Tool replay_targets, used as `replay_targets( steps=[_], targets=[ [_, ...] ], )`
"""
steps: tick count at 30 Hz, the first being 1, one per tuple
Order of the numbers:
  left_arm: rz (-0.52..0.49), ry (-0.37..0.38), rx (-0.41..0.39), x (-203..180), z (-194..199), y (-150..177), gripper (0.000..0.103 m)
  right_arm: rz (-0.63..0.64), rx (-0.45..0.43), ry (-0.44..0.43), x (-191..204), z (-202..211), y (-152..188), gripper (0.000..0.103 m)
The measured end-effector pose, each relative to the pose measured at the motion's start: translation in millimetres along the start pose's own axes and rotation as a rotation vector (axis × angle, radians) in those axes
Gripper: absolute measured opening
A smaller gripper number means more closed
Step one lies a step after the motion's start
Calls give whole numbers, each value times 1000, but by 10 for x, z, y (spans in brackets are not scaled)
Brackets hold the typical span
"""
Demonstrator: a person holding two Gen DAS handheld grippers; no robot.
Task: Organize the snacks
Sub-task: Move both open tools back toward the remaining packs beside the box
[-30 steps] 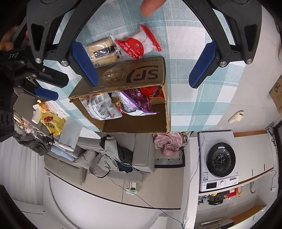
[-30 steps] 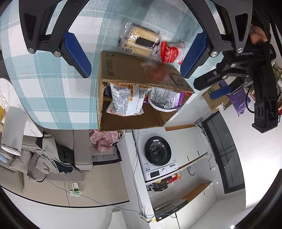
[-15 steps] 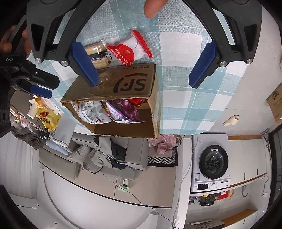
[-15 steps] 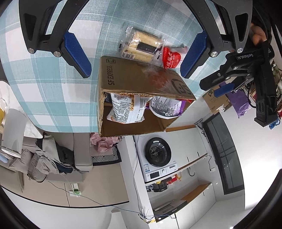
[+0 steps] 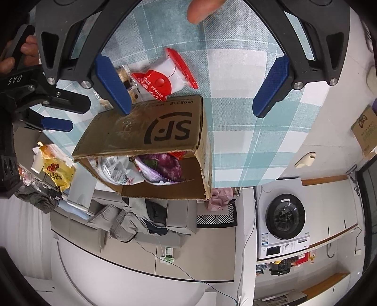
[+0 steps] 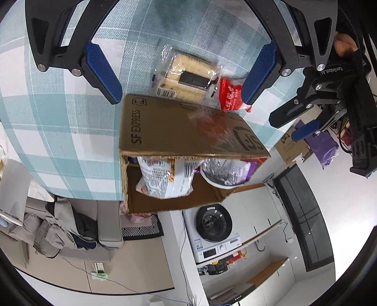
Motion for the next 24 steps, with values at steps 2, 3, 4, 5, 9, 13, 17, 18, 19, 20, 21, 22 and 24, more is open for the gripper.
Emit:
replay_targets(
  steps=[2, 3, 4, 5, 9, 13, 17, 18, 19, 20, 21, 22, 24],
  targets=[
    [-5, 14, 16, -15, -50, 30, 102, -4, 20, 8, -8, -57, 34, 103],
    [-5, 14, 22, -15, -78, 43, 102, -2, 33, 16, -9, -94, 52, 103],
    [-5, 11, 26, -2, -93, 58, 102, 1, 46, 23, -7, -127, 71, 103],
    [-7, 6, 34, 4, -122, 72, 102, 5, 56, 29, -1, -155, 86, 103],
    [-16, -9, 42, 26, -193, 112, 102, 14, 88, 32, 18, -263, 142, 103],
    [-2, -9, 61, 67, -269, 153, 102, 23, 118, 25, 62, -377, 201, 103],
    [9, -15, 72, 128, -333, 187, 102, 34, 137, 30, 123, -471, 248, 103],
    [13, -14, 76, 142, -349, 193, 102, 37, 140, 32, 129, -488, 255, 103],
    [20, -11, 82, 157, -375, 200, 102, 41, 140, 39, 124, -515, 262, 103],
    [23, -7, 87, 159, -374, 211, 102, 41, 141, 46, 120, -535, 274, 103],
    [29, -2, 93, 169, -398, 218, 102, 40, 148, 53, 109, -553, 287, 103],
    [32, -3, 96, 172, -393, 228, 102, 36, 158, 61, 91, -579, 300, 103],
    [38, -10, 103, 196, -424, 230, 102, 30, 165, 63, 79, -612, 315, 103]
  ],
)
Point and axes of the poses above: each gripper's, at about its wrist camera, not at the fingertips, and z roughly against the way its jaws point, x to its left, y to its underside, the point moved 8 cm from there along -z, roughly the way its jaws point, and after that the axes turned 2 degrees about -z, right-handed, at the moved point
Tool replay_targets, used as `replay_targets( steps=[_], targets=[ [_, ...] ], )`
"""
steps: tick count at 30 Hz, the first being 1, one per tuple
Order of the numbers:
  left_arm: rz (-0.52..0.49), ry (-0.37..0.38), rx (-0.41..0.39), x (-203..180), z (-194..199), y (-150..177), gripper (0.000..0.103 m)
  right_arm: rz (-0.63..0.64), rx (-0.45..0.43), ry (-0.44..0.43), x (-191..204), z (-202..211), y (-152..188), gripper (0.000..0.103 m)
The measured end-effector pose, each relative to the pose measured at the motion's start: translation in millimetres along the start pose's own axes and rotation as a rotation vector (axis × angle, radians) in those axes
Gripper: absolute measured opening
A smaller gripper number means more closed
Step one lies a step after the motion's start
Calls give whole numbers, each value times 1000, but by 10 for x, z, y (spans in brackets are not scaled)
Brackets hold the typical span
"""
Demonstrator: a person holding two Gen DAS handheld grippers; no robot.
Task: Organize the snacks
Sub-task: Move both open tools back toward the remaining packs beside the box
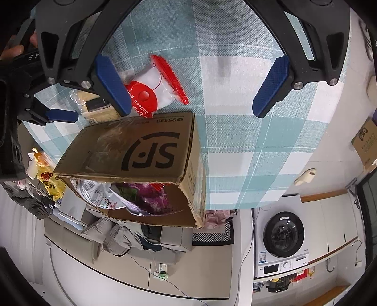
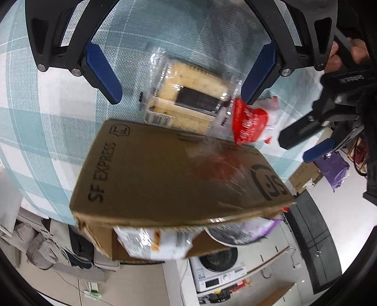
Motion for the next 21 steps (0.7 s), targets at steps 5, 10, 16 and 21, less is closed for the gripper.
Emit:
replay_targets(
  steps=[5, 10, 16, 21],
  targets=[
    [6, 5, 6, 38, -46, 14, 102, 11, 2, 4, 46, -67, -22, 103],
    [-1, 13, 13, 29, -79, 28, 102, 14, 7, 42, 27, -102, -1, 103],
    [-9, 20, 24, 18, -107, 48, 102, -11, 19, 54, -58, -128, 11, 103],
    [-18, 15, 36, -11, -98, 79, 102, -6, 34, 64, -158, -91, 7, 103]
  ],
)
Point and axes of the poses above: each gripper's, at about its wrist camera, not at the fingertips, and z roughly against the way its jaws point, x to its left, y to its underside, the point moved 8 cm from there along -z, roughly the way its jaws point, and after that the axes turned 2 degrees about -z, right-handed, at the moved point
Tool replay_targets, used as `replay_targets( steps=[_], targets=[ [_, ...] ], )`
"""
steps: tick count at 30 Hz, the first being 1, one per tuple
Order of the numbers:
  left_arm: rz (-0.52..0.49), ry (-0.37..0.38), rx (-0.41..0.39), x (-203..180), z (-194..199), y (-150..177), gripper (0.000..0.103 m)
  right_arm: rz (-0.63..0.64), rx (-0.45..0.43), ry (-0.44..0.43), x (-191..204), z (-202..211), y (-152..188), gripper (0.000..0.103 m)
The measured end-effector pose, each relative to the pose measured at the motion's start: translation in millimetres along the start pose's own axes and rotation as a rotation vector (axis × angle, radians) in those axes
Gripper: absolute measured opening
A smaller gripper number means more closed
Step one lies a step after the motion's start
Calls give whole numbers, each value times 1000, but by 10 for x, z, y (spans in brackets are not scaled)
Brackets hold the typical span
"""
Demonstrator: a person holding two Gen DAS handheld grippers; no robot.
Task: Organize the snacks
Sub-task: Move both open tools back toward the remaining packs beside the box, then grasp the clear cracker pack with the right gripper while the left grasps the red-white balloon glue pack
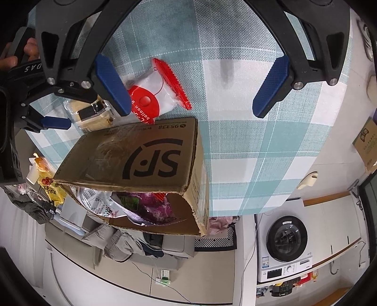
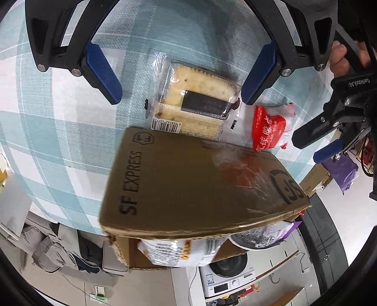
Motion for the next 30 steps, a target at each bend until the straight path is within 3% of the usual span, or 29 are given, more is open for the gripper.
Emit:
replay_targets(
  steps=[14, 26, 28, 30],
  targets=[
    [2, -5, 17, 5, -18, 27, 102, 38, 18, -34, 275, -50, -49, 103],
    [-11, 14, 35, -35, -42, 57, 102, 78, 16, 64, 523, -283, -53, 102],
    [-16, 12, 39, -46, -46, 62, 102, 88, 6, 72, 544, -276, -58, 87],
    [-14, 14, 41, -44, -51, 62, 102, 81, 2, 54, 483, -180, -35, 82]
  ],
)
Point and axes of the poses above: each gripper's, at about its wrist camera, not at the fingertips, and z roughly against the way its jaws point, x to its left, y to its underside, the point moved 8 cm from there along -z, roughly the way its jaws point, and after that the axes turned 2 degrees about -z, right-handed, at the moved point
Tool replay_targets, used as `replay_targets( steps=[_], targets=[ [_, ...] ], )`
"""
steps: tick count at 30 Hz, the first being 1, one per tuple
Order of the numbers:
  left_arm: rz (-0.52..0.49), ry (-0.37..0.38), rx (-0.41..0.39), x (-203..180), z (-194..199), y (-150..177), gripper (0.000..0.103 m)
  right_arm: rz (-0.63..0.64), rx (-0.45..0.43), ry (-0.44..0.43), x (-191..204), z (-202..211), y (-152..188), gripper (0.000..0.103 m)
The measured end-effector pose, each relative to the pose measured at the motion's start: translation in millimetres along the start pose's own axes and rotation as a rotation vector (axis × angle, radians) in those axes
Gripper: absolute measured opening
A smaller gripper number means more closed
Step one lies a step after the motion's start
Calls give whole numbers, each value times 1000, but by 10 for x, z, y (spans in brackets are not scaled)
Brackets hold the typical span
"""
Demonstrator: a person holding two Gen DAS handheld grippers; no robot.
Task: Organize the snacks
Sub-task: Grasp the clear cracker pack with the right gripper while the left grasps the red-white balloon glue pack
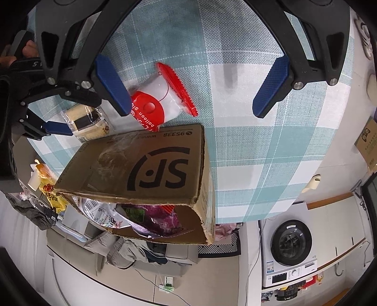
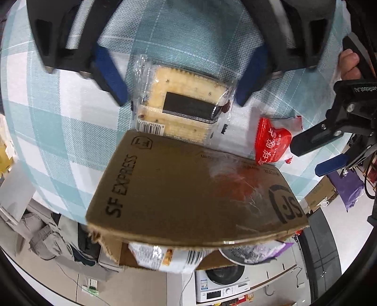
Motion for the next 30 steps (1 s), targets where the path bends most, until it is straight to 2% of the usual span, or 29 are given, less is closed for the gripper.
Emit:
replay_targets(
  steps=[3, 10, 14, 19, 30],
  targets=[
    [1, 0, 2, -10, 5, 8, 102, 0, -11, -32, -10, 42, -2, 72],
    [-5, 10, 11, -41, -10, 24, 102, -12, -26, -88, -94, 129, 42, 66],
    [-3, 31, 26, -98, -23, 42, 102, -14, -47, -99, -117, 240, 30, 66],
    [-2, 6, 61, -142, -106, 63, 102, -11, -61, -104, -114, 344, 21, 66],
    [25, 31, 135, -226, -349, 65, 101, -1, -69, -108, -142, 376, 38, 66]
  ],
)
Point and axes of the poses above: each gripper's, at about its wrist camera, not at the fingertips, and z roughly against the way its jaws point, x to its left, y to its underside, the point moved 8 cm from there along -z, roughly the way its jaws point, and after that the axes turned 2 degrees about -z, right-handed, at the moved point
